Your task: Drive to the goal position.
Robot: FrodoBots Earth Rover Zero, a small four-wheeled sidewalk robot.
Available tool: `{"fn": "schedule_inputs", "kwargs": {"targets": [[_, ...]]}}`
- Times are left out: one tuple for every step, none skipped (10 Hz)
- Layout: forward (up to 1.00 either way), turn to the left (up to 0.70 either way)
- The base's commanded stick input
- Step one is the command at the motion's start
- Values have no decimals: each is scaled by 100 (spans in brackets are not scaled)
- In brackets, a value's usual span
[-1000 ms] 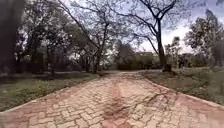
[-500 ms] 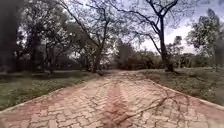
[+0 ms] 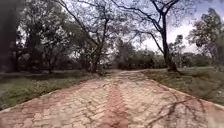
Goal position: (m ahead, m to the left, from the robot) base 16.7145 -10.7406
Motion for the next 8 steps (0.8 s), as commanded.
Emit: {"fn": "schedule_inputs", "kwargs": {"targets": [[70,0],[70,0],[70,0],[70,0],[70,0],[70,0],[70,0],[70,0]]}}
